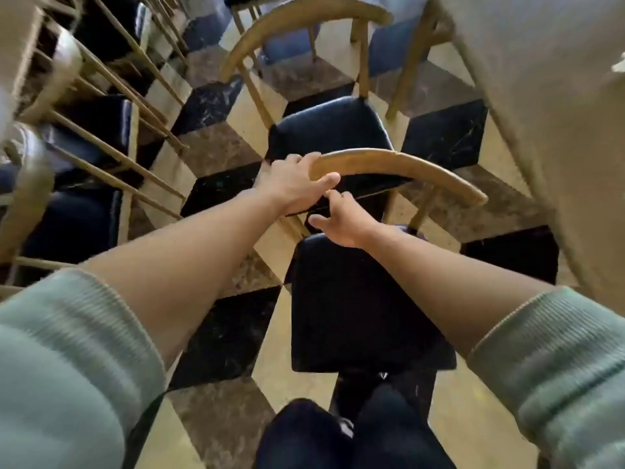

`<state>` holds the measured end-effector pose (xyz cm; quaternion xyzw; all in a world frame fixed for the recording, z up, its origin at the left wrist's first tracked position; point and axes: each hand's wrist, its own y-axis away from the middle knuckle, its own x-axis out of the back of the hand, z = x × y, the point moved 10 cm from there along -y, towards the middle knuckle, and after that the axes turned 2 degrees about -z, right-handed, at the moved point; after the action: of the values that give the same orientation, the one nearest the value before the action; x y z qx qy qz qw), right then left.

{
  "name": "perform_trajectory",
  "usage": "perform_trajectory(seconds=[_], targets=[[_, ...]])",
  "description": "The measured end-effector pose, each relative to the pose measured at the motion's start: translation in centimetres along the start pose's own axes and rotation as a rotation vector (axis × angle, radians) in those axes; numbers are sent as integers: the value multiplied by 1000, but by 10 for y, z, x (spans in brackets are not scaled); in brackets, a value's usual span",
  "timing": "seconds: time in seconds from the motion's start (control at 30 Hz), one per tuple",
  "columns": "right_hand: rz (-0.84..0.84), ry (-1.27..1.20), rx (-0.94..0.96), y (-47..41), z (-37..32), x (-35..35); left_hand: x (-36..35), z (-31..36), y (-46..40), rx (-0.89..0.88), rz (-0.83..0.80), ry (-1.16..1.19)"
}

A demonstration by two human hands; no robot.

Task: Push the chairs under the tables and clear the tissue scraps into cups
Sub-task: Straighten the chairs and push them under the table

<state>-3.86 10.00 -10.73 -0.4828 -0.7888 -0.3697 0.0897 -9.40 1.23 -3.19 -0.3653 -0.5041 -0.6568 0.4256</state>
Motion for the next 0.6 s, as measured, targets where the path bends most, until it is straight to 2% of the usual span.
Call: perform_trajectory(seconds=[0.07, 0.23, 0.3, 0.37, 0.47, 0.6], targets=[[36, -88, -16, -19, -1, -5, -9, 10, -28, -68, -58, 9], [90, -492, -125, -58, 3, -38, -32, 47, -109, -254, -191, -38], [129, -617, -221, -78, 6, -52, -47, 77, -136, -396, -304, -96], [200, -742, -287, -101, 8, -69, -67, 110, -147, -546, -411, -177], [298, -980, -401, -125, 2, -89, -87, 147, -151, -739, -484, -235], [390, -1235, -503, -145, -9, -107, -112, 156, -159, -843, -582, -268]])
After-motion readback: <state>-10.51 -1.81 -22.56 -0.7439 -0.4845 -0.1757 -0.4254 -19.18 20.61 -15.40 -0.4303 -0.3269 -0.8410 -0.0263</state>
